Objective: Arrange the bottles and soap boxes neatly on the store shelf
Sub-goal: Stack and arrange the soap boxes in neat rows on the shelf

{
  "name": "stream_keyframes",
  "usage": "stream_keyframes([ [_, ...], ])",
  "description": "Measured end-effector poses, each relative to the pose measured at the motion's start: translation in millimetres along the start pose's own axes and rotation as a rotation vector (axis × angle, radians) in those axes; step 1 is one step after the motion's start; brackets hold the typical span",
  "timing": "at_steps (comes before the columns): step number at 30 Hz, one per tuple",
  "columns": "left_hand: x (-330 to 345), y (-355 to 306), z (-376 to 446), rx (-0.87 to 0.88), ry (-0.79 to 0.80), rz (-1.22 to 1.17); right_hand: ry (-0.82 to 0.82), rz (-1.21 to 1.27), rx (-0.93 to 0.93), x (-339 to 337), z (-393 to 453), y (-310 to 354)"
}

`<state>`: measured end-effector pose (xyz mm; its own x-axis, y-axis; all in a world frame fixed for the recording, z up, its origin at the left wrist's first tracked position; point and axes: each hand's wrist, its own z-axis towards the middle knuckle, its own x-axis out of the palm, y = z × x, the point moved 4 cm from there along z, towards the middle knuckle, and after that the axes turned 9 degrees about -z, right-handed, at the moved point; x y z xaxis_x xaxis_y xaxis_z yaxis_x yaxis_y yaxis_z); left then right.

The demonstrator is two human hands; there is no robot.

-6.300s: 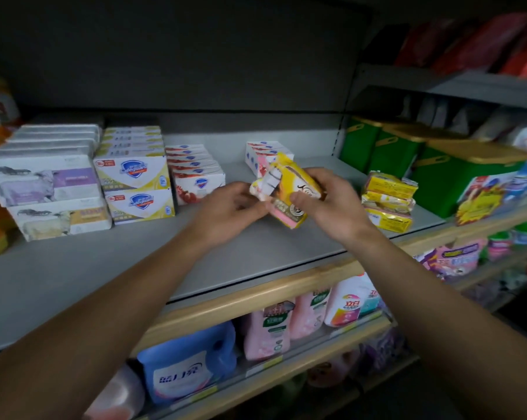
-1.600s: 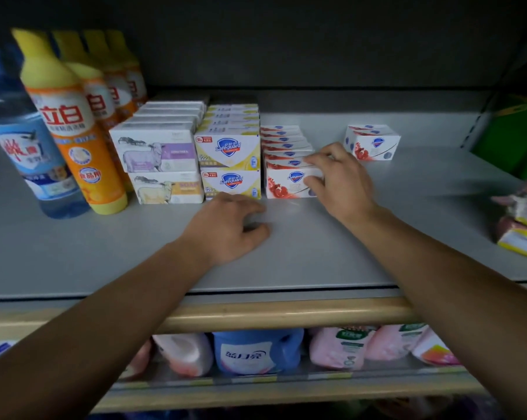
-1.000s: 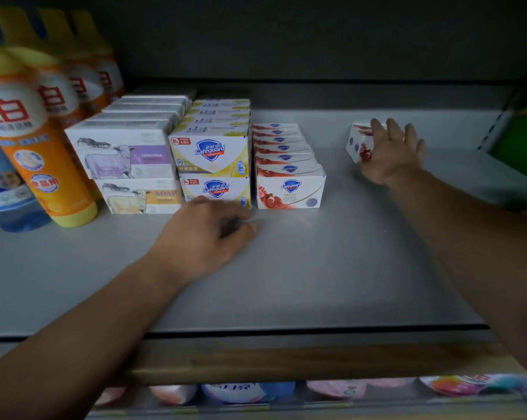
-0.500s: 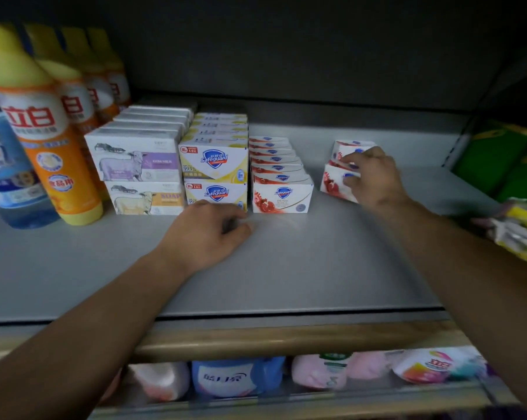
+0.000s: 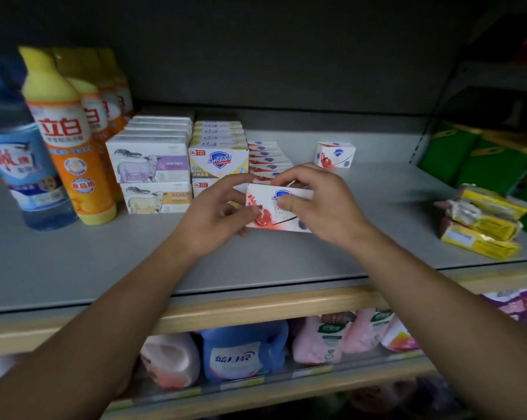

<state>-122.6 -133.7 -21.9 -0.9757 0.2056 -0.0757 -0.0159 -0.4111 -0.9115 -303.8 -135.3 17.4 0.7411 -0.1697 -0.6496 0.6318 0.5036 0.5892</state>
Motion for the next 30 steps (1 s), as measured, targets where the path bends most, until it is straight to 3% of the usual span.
stream_keyframes([
  [3, -2.8, 1.7, 2.5, -0.069, -0.037, -0.088, -0.002, 0.037, -0.004, -4.0, -6.8, -2.6],
  [9, -7.1, 10.8, 3.7, -0.342, -0.142, -0.328, 0.156, 0.167, 0.075, -2.1, -20.7, -18.2],
  [15, -4.6, 16.8, -0.9, -0.615, -0.104, -0.181, 0.118, 0.257, 0.452, 8.4, -17.3, -29.1],
  [19, -1.3, 15.9, -2.0, -0.635, -0.07, -0.167, 0.136, 0.257, 0.557, 10.8, -13.6, -33.6],
  [24, -2.9, 16.8, -2.2, -0.611, -0.04, -0.318, 0.143, 0.449, 0.462, 11.5, -15.4, -28.6],
  [27, -4.7, 11.4, -1.2, -0.506, -0.071, -0.369, 0.153, 0.456, 0.334, 2.6, -16.3, -25.6],
  [30, -2.4, 3.9, -2.5, -0.322, 0.017, -0.347, 0.134, 0.252, 0.25, -6.6, -17.8, -24.4],
])
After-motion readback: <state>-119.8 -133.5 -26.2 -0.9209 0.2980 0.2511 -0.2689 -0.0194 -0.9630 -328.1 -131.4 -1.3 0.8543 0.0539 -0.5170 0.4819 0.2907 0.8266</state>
